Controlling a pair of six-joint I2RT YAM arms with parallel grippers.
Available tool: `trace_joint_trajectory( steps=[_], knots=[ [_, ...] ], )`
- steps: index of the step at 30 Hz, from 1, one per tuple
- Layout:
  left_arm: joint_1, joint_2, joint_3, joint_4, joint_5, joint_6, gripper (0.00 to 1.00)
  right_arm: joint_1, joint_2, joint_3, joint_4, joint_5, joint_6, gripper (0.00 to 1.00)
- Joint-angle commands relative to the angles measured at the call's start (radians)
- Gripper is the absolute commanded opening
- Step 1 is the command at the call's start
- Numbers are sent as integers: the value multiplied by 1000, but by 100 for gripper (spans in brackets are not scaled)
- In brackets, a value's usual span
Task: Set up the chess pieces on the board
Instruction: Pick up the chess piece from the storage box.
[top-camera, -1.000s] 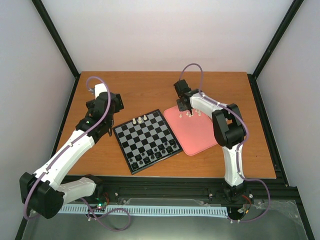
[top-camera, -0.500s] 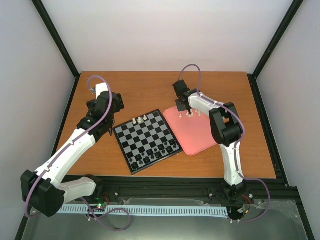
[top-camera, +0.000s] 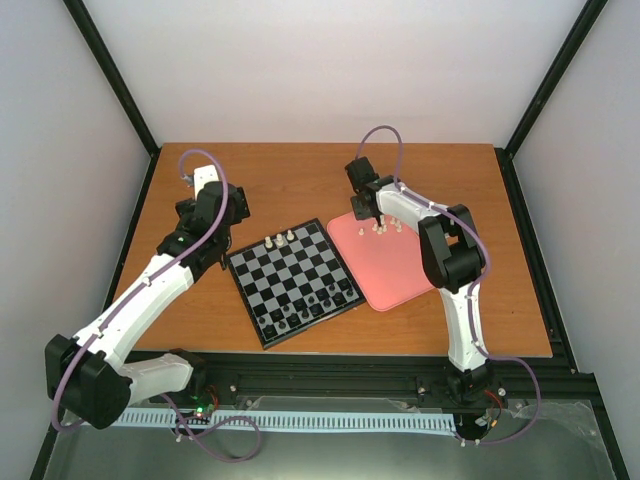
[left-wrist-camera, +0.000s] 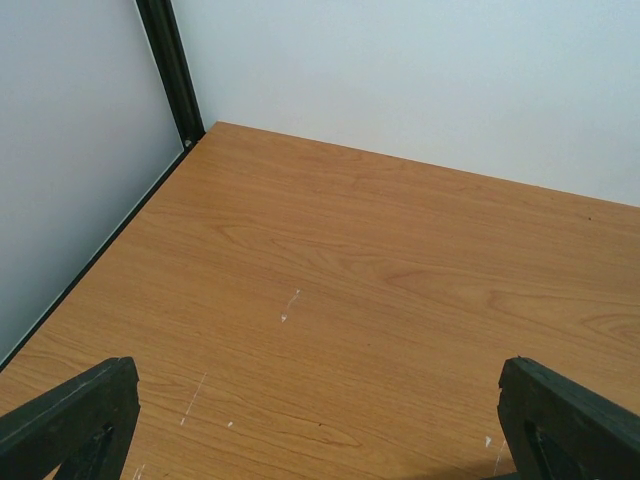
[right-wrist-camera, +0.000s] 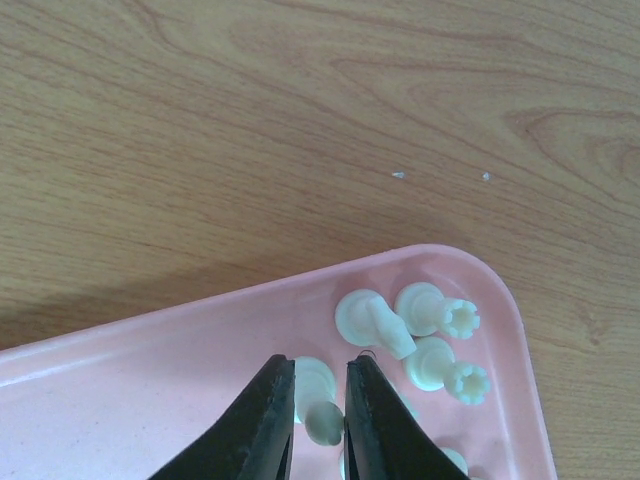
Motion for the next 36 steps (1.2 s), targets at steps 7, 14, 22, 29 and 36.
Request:
trace_joint_trajectory(
  steps=[7,14,22,29,36],
  knots=[
    [7,2,45,13,-16,-13,100,-7,40,29,-19,26,5,16],
    [7,6,48,14,-16,-13,100,-7,40,37,-23,19,6,14],
    [7,8,47,14,-16,-12,100,-7,-32,11,-23,-8,10,10],
    [7,7,46,13,-12,-14,100,13,-143,-52,10,-107,-7,9],
    [7,10,46,13,-16,-14,100,89,-172,-24,20,-202,-30,9]
  ],
)
